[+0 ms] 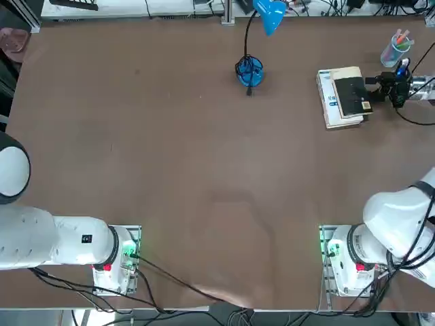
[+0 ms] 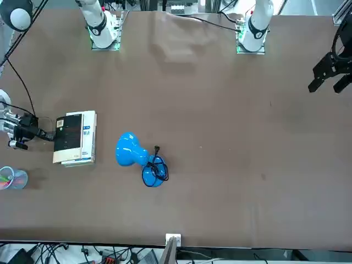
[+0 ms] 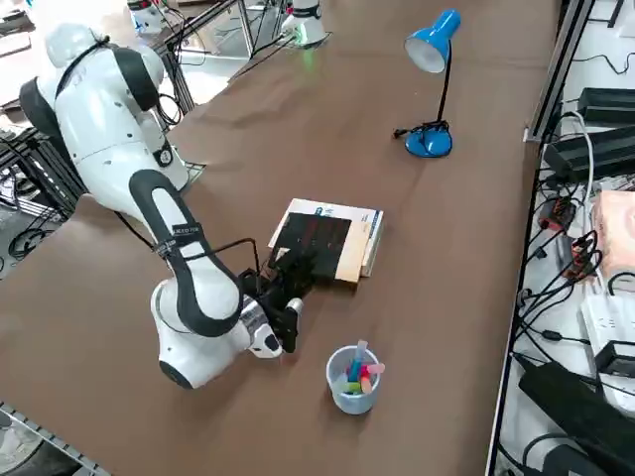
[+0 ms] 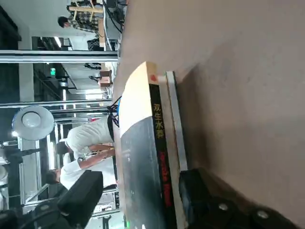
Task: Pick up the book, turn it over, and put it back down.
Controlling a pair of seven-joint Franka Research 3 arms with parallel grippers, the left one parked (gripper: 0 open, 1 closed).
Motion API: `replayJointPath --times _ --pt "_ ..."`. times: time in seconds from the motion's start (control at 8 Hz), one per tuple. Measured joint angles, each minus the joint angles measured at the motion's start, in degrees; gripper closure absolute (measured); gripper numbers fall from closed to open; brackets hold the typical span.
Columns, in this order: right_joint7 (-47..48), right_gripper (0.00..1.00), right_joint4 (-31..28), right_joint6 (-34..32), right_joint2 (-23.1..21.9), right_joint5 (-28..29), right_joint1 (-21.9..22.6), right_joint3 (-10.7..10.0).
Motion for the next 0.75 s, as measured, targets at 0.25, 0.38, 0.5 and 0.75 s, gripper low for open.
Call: replayJointPath --times 0.25,0.38,0.5,0.75 --pt "-0.4 0.07 0.1 -0.7 0.3 0.8 -0.1 0.0" --pt "-0.4 0.08 0.4 -1.2 0.3 0.8 -0.2 0.0" --pt "-0.5 0.13 0.7 -1.6 0.3 0.8 -0.4 0.0" --pt "-0.5 0.33 0.8 -2.7 0.4 1.5 -0.9 0.0"
